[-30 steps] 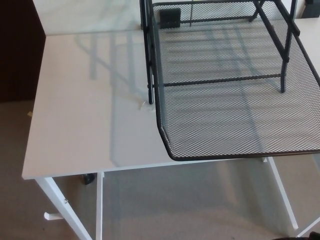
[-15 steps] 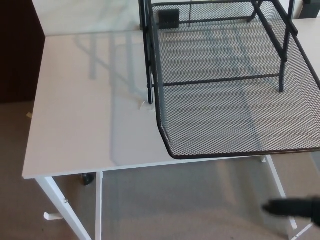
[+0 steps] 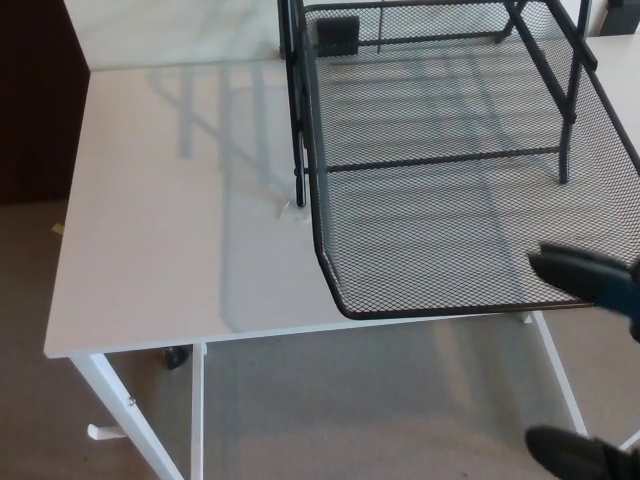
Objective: The robot walk towards a table in front and then pushes a layer of a file tray back to its original position using its right hand
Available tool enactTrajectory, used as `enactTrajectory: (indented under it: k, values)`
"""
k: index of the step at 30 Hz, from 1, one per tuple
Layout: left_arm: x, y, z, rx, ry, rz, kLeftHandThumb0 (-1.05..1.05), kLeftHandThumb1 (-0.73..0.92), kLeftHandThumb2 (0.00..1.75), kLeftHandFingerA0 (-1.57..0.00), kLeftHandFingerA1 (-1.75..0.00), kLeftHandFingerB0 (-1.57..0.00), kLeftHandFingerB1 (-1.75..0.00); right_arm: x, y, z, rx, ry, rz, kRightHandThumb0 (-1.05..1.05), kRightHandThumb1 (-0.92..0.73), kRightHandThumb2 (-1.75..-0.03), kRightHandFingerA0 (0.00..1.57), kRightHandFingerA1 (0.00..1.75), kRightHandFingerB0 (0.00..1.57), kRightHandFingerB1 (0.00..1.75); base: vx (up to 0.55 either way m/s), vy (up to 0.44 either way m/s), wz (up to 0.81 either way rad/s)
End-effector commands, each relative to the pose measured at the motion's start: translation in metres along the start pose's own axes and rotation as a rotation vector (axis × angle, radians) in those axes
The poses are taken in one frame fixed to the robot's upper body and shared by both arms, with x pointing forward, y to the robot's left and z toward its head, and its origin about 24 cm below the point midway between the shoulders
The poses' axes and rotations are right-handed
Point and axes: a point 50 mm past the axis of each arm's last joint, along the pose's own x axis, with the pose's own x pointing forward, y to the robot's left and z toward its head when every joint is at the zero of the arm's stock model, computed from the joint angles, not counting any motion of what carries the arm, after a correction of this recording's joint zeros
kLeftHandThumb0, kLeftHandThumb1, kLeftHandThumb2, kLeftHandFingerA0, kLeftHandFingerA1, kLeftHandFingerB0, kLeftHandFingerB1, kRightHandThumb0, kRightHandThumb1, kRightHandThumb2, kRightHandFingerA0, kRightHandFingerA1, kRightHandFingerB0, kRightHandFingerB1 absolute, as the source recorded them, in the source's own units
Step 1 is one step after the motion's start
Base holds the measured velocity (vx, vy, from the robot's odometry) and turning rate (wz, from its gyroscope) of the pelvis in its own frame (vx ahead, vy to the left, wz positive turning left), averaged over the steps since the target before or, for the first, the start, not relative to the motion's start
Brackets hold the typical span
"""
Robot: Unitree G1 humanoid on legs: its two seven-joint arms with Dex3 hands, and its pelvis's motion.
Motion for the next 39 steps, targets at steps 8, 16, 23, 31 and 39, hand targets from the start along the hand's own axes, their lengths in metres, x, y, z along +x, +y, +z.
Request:
enactTrajectory:
  k: [8,16,23,31,39]
  values:
    - [0.003,0.009,0.006,0.045,0.020,-0.006,-0.03,0.42,0.85,-0.30,-0.55,-0.23,-0.50,0.037,0.030,-0.071,-0.642,0.181,0.205,-0.72,-0.44,-0.84,0.00,0.18,0.05,0.30,0.00,0.000,0.00]
    - [0.003,0.008,0.007,0.023,0.008,-0.010,-0.02,0.42,0.85,-0.30,-0.55,-0.23,-0.51,0.043,0.035,-0.073,-0.701,0.164,0.231,-0.73,-0.46,-0.86,0.00,0.14,0.00,0.27,0.00,0.000,0.00]
    - [0.004,0.008,0.009,0.037,0.006,-0.008,-0.03,0.41,0.84,-0.31,-0.55,-0.23,-0.50,0.050,0.041,-0.077,-0.769,0.163,0.234,-0.74,-0.46,-0.86,0.00,0.14,0.00,0.27,0.00,0.000,0.00]
    - [0.005,0.008,0.016,0.060,-0.008,-0.013,-0.04,0.41,0.84,-0.29,-0.55,-0.22,-0.50,0.060,0.047,-0.086,-0.831,0.185,0.253,-0.75,-0.47,-0.87,0.00,0.15,0.00,0.29,0.00,0.000,0.00]
    - [0.006,0.007,0.020,0.048,-0.008,-0.018,-0.03,0.42,0.85,-0.29,-0.55,-0.22,-0.50,0.069,0.051,-0.092,-0.932,0.176,0.221,-0.69,-0.57,-0.60,0.01,0.20,0.03,0.27,0.00,0.000,0.00]
